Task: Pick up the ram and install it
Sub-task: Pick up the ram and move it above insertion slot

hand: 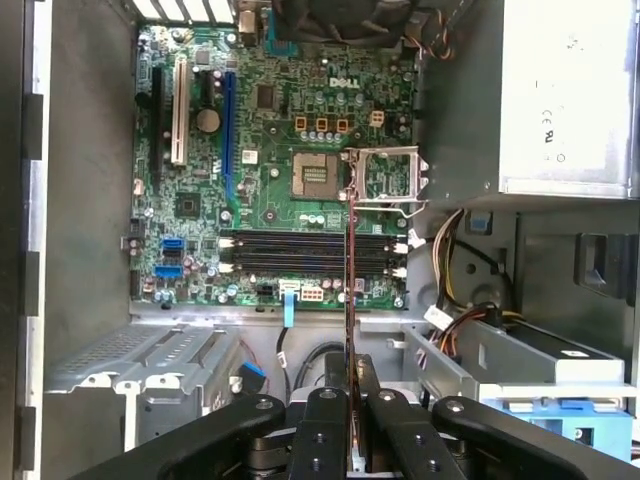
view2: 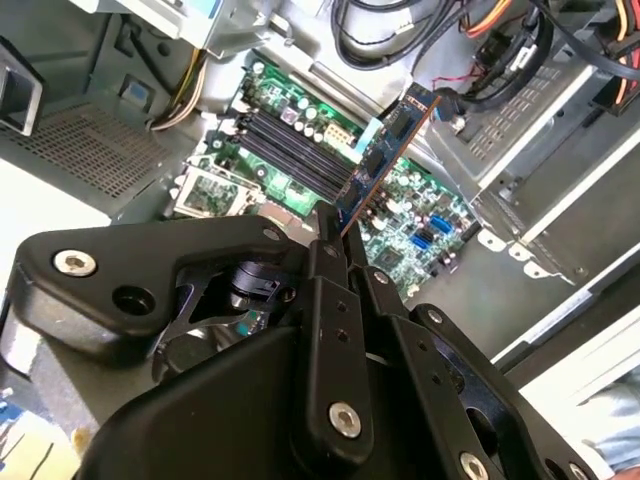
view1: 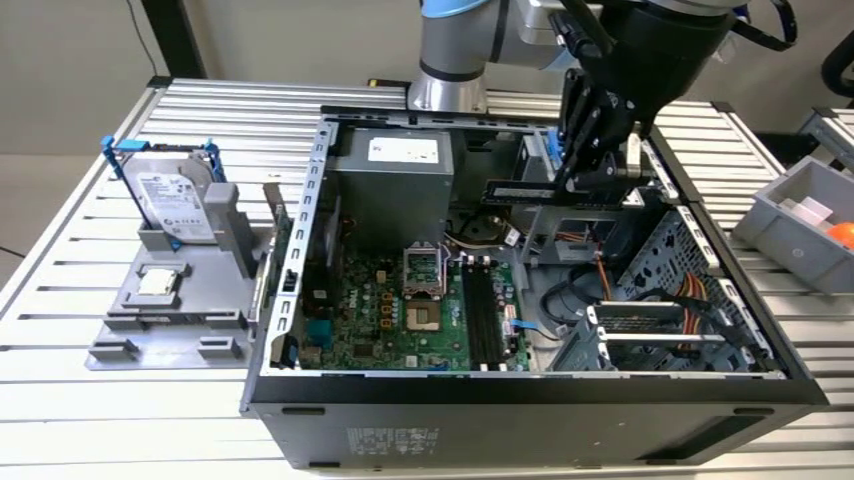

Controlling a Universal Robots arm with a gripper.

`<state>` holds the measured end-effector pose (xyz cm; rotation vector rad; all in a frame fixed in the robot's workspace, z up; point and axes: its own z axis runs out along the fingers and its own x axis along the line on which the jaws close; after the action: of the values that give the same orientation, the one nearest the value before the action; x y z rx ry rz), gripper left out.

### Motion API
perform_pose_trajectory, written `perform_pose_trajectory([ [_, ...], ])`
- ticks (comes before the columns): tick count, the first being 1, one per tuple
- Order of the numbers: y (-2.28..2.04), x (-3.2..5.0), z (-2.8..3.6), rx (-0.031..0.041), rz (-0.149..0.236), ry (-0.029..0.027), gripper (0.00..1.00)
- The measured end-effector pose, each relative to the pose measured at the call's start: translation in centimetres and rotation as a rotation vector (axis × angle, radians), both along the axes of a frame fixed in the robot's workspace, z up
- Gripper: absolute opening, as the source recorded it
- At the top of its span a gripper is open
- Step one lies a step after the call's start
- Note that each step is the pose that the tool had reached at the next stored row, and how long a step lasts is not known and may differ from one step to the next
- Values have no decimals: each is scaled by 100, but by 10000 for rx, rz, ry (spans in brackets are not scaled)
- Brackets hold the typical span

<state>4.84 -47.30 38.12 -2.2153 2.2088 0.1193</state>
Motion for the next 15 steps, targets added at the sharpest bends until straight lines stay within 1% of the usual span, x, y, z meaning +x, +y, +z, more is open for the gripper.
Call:
perform_pose_trajectory([
  [3, -6, 0, 0, 32, -43, -4, 0],
  [4, -7, 0, 1, 44, -43, -15, 0],
  [6, -6, 0, 0, 47, -40, -21, 0],
  [7, -6, -1, 0, 50, -41, -59, 0],
  [8, -6, -2, 1, 47, -40, -209, 0],
  [9, -7, -5, 1, 46, -40, -396, 0],
  [10, -7, -7, 0, 50, -39, -542, 0],
  [11, -7, -12, 0, 50, -41, -558, 0],
  [13, -7, -30, 1, 46, -77, -560, 0],
  [15, -7, -47, 1, 43, -202, -560, 0],
])
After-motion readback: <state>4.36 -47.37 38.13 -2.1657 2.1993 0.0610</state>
